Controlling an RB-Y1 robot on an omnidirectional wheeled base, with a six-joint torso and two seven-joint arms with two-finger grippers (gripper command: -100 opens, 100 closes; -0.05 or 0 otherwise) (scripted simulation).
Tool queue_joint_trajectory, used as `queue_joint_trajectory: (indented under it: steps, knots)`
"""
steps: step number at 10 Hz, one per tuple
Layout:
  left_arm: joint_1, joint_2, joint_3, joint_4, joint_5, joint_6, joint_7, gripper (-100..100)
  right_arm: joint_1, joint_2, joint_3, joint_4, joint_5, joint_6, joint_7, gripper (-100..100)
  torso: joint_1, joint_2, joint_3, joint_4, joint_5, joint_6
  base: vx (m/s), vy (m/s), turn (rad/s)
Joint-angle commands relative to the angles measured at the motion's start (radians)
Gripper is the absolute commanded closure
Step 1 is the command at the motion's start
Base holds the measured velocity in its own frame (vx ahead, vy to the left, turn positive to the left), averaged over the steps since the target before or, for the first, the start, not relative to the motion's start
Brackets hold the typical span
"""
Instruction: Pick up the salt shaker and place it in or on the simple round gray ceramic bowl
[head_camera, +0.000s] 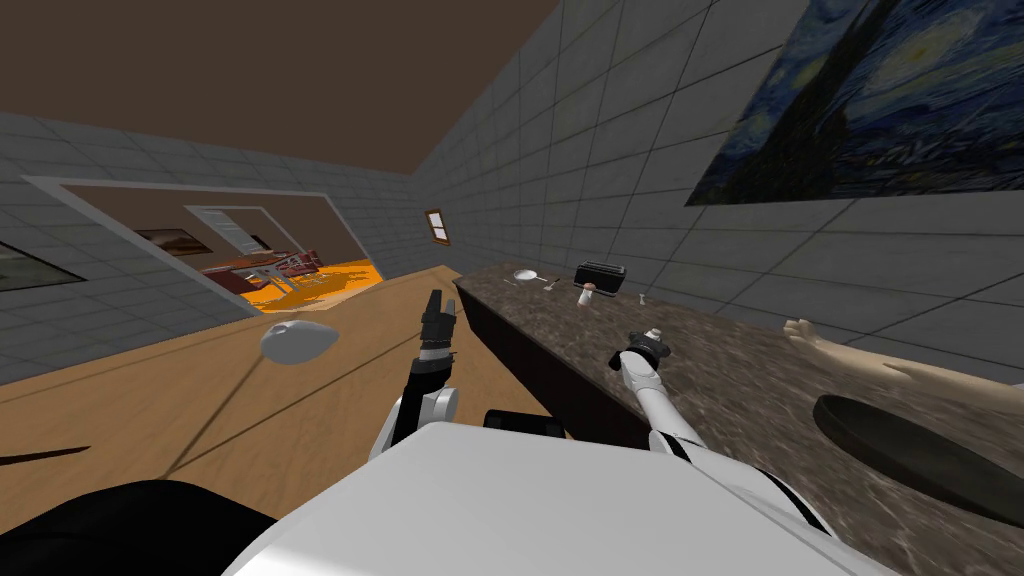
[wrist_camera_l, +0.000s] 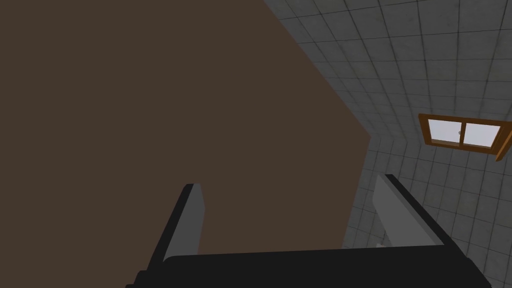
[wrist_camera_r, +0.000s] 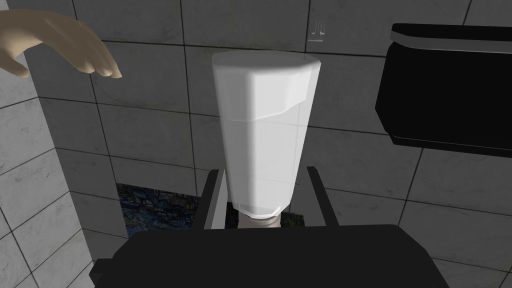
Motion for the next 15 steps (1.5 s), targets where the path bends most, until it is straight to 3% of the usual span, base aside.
queue_joint_trajectory:
  steps: [1, 2, 3, 5, 6, 7, 10, 15]
  knots:
    - [0.0, 0.0, 0.0, 0.0, 0.0, 0.0, 0.0, 0, -0.042, 0.021, -0.018, 0.042, 0.05, -0.018, -0.028, 100, 0.0, 0.0, 0.0, 0.0, 0.0, 0.0, -0.019, 0.016, -0.18]
    - [0.0, 0.0, 0.0, 0.0, 0.0, 0.0, 0.0, 0, -0.042, 0.021, -0.018, 0.042, 0.067, -0.018, -0.028, 100, 0.0, 0.001, 0.0, 0.0, -0.001, 0.0, -0.02, 0.017, -0.056]
    - [0.0, 0.0, 0.0, 0.0, 0.0, 0.0, 0.0, 0, -0.072, 0.034, -0.028, 0.073, 0.102, -0.029, -0.047, 100, 0.0, 0.001, 0.0, -0.001, -0.001, -0.001, -0.018, 0.011, -0.123]
    - [0.0, 0.0, 0.0, 0.0, 0.0, 0.0, 0.0, 0, -0.066, 0.032, -0.031, 0.061, 0.097, -0.031, -0.036, 100, 0.0, 0.0, 0.0, -0.001, -0.001, -0.001, -0.005, 0.004, -0.025]
    - [0.0, 0.0, 0.0, 0.0, 0.0, 0.0, 0.0, 0, -0.066, 0.033, -0.031, 0.063, 0.1, -0.031, -0.038, 0, -0.001, 0.0, -0.001, -0.001, -0.001, -0.001, 0.0, 0.0, 0.0]
    - [0.0, 0.0, 0.0, 0.0, 0.0, 0.0, 0.0, 0, -0.05, 0.014, -0.011, 0.036, 0.088, -0.036, -0.046, 100, -0.001, -0.001, -0.001, -0.001, -0.001, -0.001, -0.124, 0.081, 0.044]
    - [0.0, 0.0, 0.0, 0.0, 0.0, 0.0, 0.0, 0, -0.037, -0.019, 0.016, 0.005, 0.061, -0.052, -0.049, 100, 0.01, 0.01, 0.005, 0.0, 0.0, -0.001, -0.135, 0.136, 0.015]
    - [0.0, 0.0, 0.0, 0.0, 0.0, 0.0, 0.0, 0, -0.048, -0.111, 0.037, -0.008, -0.022, -0.118, -0.017, 100, 0.003, 0.011, 0.006, 0.001, -0.001, 0.001, -0.141, 0.081, -0.031]
